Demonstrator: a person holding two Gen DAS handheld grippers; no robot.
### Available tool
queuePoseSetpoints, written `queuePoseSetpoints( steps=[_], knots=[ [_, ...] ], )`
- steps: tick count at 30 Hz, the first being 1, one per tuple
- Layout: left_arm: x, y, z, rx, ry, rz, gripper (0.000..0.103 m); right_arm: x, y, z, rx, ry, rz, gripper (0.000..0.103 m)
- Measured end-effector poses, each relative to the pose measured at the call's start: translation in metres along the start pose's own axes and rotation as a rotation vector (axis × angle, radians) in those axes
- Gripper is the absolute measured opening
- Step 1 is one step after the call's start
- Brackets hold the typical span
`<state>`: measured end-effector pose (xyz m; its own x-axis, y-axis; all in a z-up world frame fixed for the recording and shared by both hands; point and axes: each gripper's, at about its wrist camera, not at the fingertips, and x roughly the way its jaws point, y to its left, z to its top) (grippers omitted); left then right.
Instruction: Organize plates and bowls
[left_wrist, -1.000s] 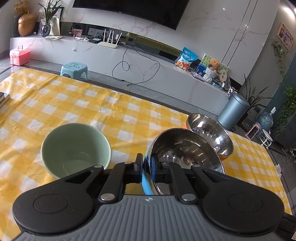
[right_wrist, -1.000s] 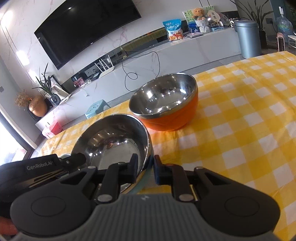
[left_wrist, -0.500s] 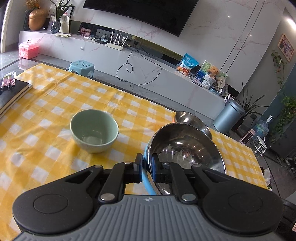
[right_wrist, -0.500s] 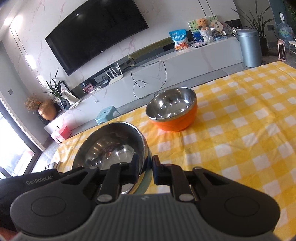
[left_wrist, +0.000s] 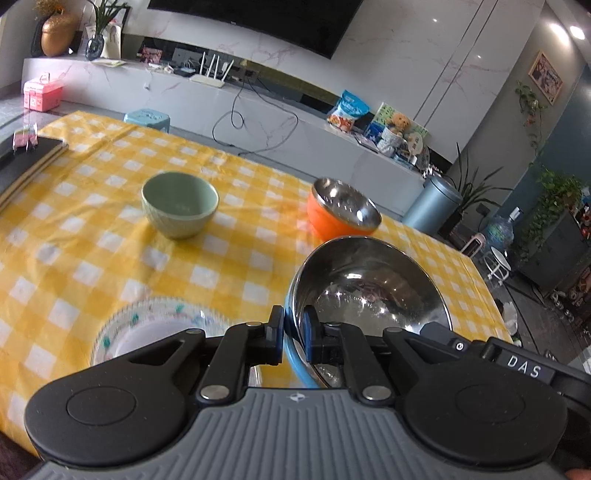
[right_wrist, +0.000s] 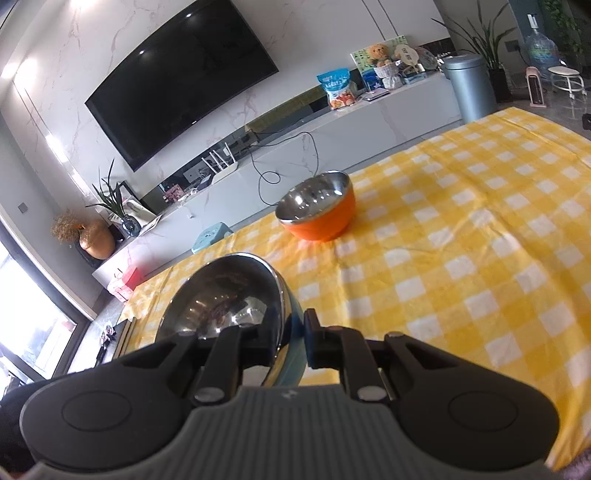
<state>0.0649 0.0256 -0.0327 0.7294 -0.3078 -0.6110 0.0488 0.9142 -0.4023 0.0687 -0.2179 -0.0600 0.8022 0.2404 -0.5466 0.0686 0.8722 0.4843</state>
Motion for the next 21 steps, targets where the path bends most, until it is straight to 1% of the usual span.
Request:
queuePoseSetpoints(
  steps=[5, 10, 12, 17, 21],
  knots=[
    [0.003, 0.005, -0.021, -0.023, 0.063, -0.006, 0.012, -0.009, -0.012, -0.014, 0.01, 0.035, -0.026, 0.012],
    [0.011, 0.003, -0.034, -0.035, 0.13, -0.009, 0.014, -0.008, -0.027, -0.026, 0.038, 0.086, -0.078, 0.01],
    [0.015, 0.002, -0.035, -0.031, 0.138, -0.008, 0.014, -0.008, -0.034, -0.028, 0.062, 0.097, -0.089, 0.008],
    [0.024, 0.003, -0.036, -0.048, 0.156, 0.001, 0.015, -0.003, -0.043, -0.027, 0.093, 0.112, -0.103, 0.007],
    [0.029, 0.006, -0.037, -0.062, 0.172, 0.008, 0.015, 0.003, -0.044, -0.026, 0.095, 0.119, -0.109, 0.006]
  ],
)
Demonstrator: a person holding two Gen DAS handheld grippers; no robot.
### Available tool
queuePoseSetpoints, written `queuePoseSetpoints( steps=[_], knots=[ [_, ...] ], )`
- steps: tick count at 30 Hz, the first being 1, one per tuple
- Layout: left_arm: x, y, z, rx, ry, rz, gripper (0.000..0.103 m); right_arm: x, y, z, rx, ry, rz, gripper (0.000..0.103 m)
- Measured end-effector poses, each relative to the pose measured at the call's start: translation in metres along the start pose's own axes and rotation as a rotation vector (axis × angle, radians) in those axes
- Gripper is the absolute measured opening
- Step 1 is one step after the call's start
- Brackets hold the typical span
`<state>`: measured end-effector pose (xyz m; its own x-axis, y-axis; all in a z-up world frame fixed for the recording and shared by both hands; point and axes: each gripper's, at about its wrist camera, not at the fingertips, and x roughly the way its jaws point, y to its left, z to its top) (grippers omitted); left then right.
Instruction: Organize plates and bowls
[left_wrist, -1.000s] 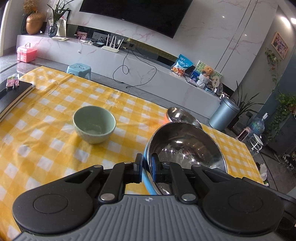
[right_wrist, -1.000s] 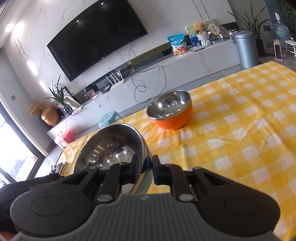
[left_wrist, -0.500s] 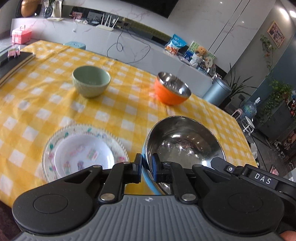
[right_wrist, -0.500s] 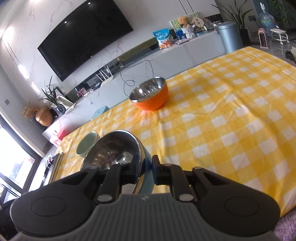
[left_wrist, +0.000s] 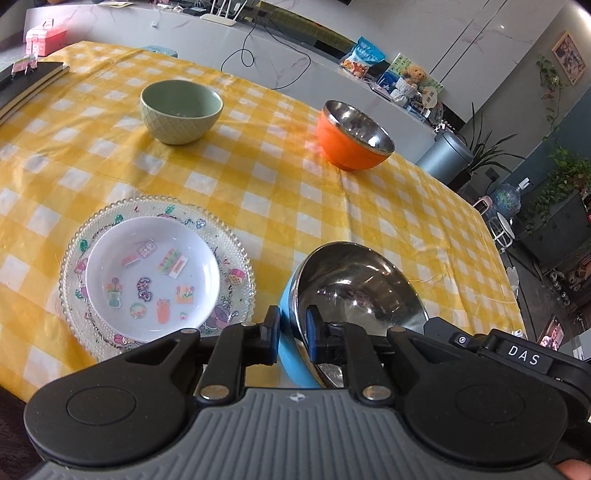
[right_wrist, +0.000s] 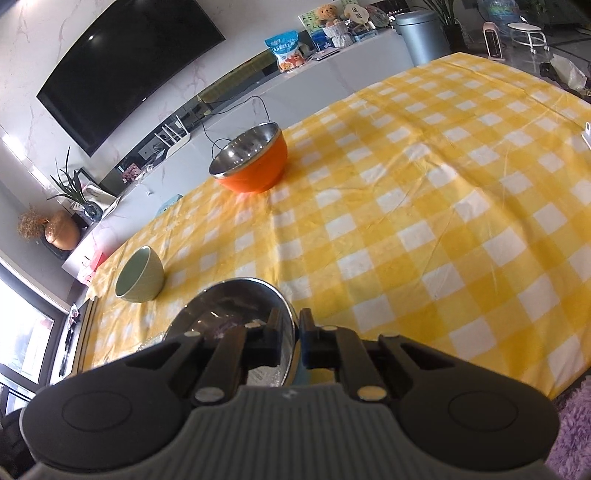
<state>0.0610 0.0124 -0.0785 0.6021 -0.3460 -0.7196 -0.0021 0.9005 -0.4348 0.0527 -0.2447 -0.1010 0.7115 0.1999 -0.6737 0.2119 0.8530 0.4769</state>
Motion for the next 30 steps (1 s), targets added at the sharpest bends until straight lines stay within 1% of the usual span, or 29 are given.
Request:
queuePoseSetpoints(
  steps=[7, 11, 13, 14, 15, 16, 18, 19, 20, 21, 25, 27, 30],
  knots=[
    [0.009, -0.004, 0.003, 0.013, -0.001, 0.0, 0.015, 0.003, 0.005, 0.001, -0.025, -0.018, -0.021, 0.005],
    [0.012, -0.007, 0.004, 0.03, 0.004, 0.012, 0.016, 0.004, 0.002, 0.004, -0.017, -0.015, -0.022, 0.004],
    [0.012, -0.006, 0.005, 0.027, 0.007, 0.005, 0.017, 0.004, 0.002, 0.004, -0.017, -0.017, -0.023, 0.004],
    [0.012, -0.005, 0.005, 0.022, 0.008, 0.0, 0.021, 0.004, 0.001, 0.004, -0.016, -0.017, -0.023, 0.005],
    [0.011, -0.004, 0.006, 0.018, 0.007, -0.003, 0.029, 0.004, 0.001, 0.005, -0.013, -0.017, -0.018, 0.008],
    [0.009, -0.003, 0.005, 0.014, 0.002, 0.0, 0.032, 0.004, 0.002, 0.005, -0.009, -0.018, -0.013, 0.008],
    [0.004, 0.0, 0.006, 0.007, -0.019, 0.001, 0.049, 0.002, 0.003, 0.004, -0.012, -0.027, -0.012, 0.01],
    [0.0, 0.001, 0.006, 0.0, -0.029, -0.004, 0.053, 0.001, 0.003, 0.004, -0.016, -0.03, -0.013, 0.011],
    [-0.003, 0.003, 0.007, -0.01, -0.04, -0.009, 0.057, -0.001, 0.004, 0.004, -0.017, -0.036, -0.013, 0.017],
    [-0.006, 0.003, 0.009, -0.014, -0.049, -0.01, 0.059, -0.004, 0.004, 0.004, -0.013, -0.042, -0.009, 0.025],
    [-0.021, 0.0, 0.019, 0.006, -0.114, 0.015, 0.065, -0.012, 0.007, 0.008, -0.018, -0.06, 0.013, 0.028],
    [-0.026, -0.002, 0.028, 0.013, -0.138, 0.006, 0.068, -0.015, 0.011, 0.012, -0.039, -0.071, 0.024, 0.033],
    [-0.027, -0.012, 0.043, 0.056, -0.156, 0.009, 0.071, -0.017, 0.015, 0.021, -0.066, -0.085, 0.026, 0.035]
  ],
)
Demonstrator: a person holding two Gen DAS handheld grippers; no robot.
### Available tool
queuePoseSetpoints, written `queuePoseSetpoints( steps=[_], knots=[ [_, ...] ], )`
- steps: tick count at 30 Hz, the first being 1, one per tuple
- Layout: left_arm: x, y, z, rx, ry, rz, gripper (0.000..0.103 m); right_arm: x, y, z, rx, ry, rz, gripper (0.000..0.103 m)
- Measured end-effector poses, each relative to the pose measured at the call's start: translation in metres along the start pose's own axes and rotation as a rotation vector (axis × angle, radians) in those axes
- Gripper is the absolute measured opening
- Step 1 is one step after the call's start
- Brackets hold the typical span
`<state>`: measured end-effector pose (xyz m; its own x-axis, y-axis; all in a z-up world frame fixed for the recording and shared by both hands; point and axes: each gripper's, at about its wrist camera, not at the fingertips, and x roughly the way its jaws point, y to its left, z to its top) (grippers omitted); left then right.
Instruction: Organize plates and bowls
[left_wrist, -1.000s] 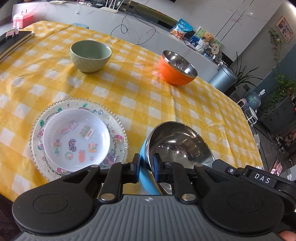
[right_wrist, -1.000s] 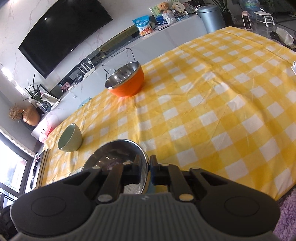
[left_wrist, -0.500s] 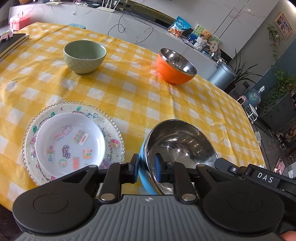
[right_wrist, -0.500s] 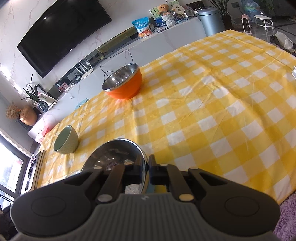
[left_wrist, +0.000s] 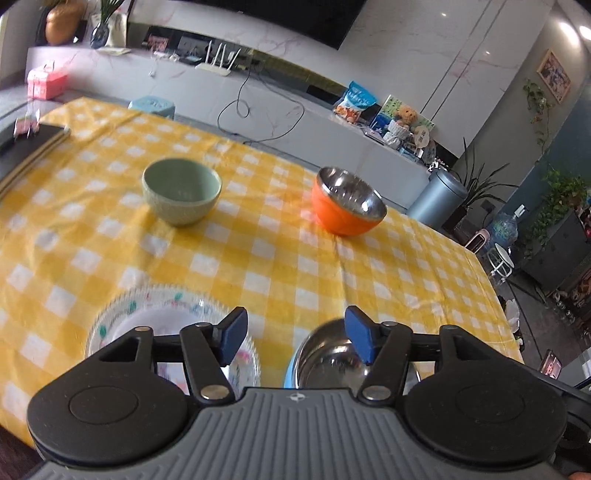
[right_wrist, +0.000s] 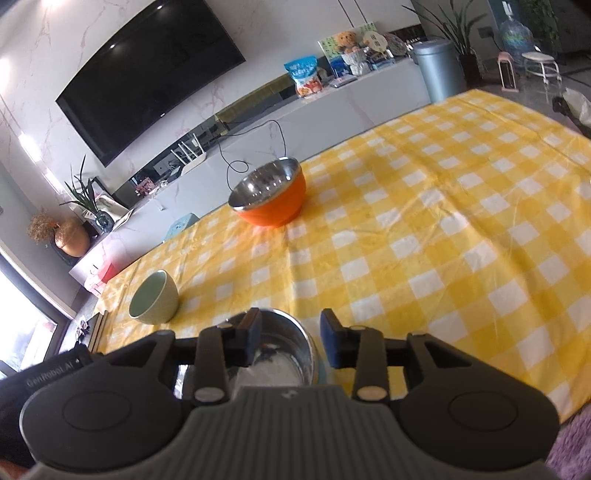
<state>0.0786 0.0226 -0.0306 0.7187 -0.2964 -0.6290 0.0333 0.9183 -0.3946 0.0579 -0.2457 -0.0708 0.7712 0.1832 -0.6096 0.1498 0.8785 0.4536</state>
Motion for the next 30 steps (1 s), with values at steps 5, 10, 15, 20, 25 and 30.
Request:
queuePoseSetpoints(
  steps=[5, 10, 15, 20, 25, 30],
  knots=[
    [0.017, -0.02, 0.028, 0.086, -0.003, -0.026, 0.074, 0.009, 0.004, 0.02, -0.045, -0.019, -0.01, 0.043],
    [0.039, -0.033, 0.054, 0.12, 0.0, -0.06, 0.075, 0.031, 0.003, 0.044, -0.058, -0.018, -0.026, 0.043],
    [0.068, -0.039, 0.079, 0.123, 0.011, -0.071, 0.075, 0.058, 0.004, 0.07, -0.062, -0.016, -0.037, 0.044],
    [0.102, -0.04, 0.101, 0.107, 0.044, -0.077, 0.075, 0.093, 0.008, 0.094, -0.078, 0.005, -0.031, 0.048],
    [0.133, -0.035, 0.12, 0.081, 0.059, -0.062, 0.075, 0.131, 0.01, 0.122, -0.074, 0.013, -0.043, 0.049],
    [0.166, -0.03, 0.137, 0.025, 0.09, -0.076, 0.075, 0.164, 0.009, 0.143, -0.063, 0.022, -0.054, 0.049]
  ],
)
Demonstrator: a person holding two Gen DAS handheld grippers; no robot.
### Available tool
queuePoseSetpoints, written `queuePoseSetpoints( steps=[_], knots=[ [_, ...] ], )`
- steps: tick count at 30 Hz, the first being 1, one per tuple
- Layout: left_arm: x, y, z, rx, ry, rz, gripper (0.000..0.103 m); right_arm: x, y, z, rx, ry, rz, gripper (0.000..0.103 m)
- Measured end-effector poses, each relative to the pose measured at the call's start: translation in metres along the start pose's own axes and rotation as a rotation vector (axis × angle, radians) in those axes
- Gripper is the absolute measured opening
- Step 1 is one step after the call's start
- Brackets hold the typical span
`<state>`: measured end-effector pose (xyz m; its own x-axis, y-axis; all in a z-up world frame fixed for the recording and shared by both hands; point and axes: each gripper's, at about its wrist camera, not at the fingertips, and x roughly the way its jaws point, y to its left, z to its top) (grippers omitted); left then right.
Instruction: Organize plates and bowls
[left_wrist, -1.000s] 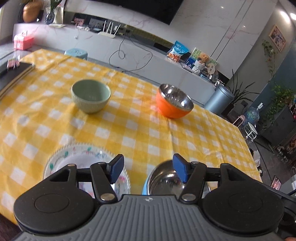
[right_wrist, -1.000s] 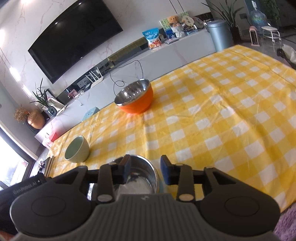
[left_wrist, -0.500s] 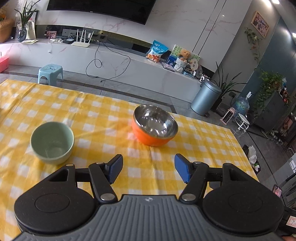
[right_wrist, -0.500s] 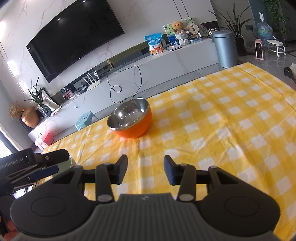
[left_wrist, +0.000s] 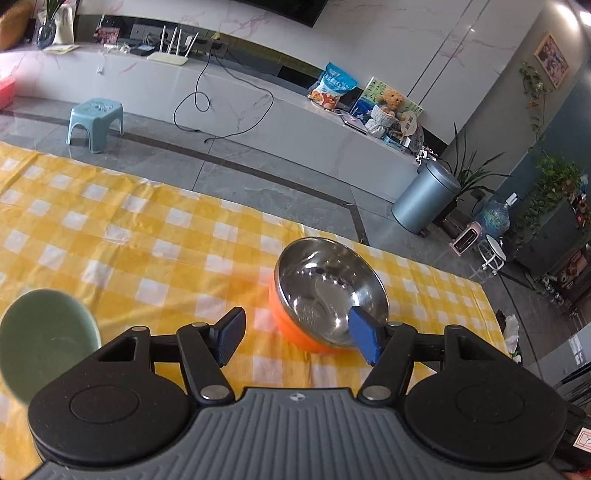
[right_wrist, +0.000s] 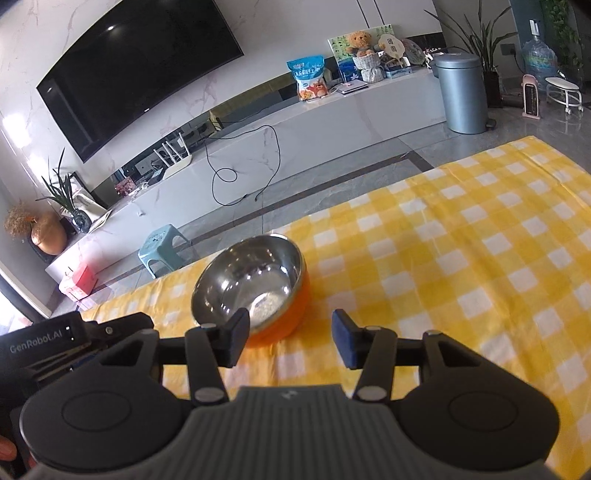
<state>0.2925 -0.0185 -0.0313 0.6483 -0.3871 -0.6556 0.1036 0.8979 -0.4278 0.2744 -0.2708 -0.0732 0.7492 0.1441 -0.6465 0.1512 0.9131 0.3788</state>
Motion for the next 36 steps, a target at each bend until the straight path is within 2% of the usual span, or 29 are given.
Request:
queuePoseSetpoints(
  steps=[7, 10, 13, 15, 16, 17, 19, 20, 22, 27, 36],
  knots=[
    [0.038, 0.0, 0.01, -0.008, 0.045, 0.0, 0.069, 0.039, -0.002, 0.013, -0.001, 0.029, -0.029, 0.049],
    [0.05, -0.001, 0.009, -0.002, 0.051, 0.028, 0.062, 0.052, -0.005, 0.013, 0.011, 0.047, -0.039, 0.048],
    [0.06, -0.002, 0.008, 0.008, 0.057, 0.034, 0.05, 0.061, -0.009, 0.012, 0.03, 0.065, -0.044, 0.042],
    [0.064, -0.004, 0.007, 0.018, 0.066, 0.043, 0.034, 0.064, -0.011, 0.011, 0.052, 0.066, -0.036, 0.04],
    [0.065, -0.007, 0.007, 0.024, 0.066, 0.056, 0.032, 0.065, -0.012, 0.011, 0.066, 0.067, -0.031, 0.038],
    [0.066, -0.008, 0.007, 0.03, 0.064, 0.064, 0.026, 0.066, -0.011, 0.011, 0.078, 0.068, -0.025, 0.035],
    [0.068, -0.011, 0.006, 0.039, 0.062, 0.087, 0.02, 0.069, -0.01, 0.011, 0.096, 0.074, -0.019, 0.03],
    [0.067, -0.012, 0.006, 0.042, 0.059, 0.098, 0.016, 0.071, -0.009, 0.011, 0.103, 0.077, -0.014, 0.025],
    [0.066, -0.014, 0.007, 0.045, 0.06, 0.106, 0.015, 0.072, -0.006, 0.011, 0.111, 0.084, -0.001, 0.013],
    [0.057, -0.02, 0.006, 0.061, 0.062, 0.128, 0.015, 0.065, -0.001, 0.009, 0.13, 0.077, -0.021, 0.011],
    [0.003, -0.032, -0.006, 0.077, 0.04, 0.139, 0.015, 0.016, 0.009, -0.002, 0.102, 0.048, 0.007, 0.011]
  ],
)
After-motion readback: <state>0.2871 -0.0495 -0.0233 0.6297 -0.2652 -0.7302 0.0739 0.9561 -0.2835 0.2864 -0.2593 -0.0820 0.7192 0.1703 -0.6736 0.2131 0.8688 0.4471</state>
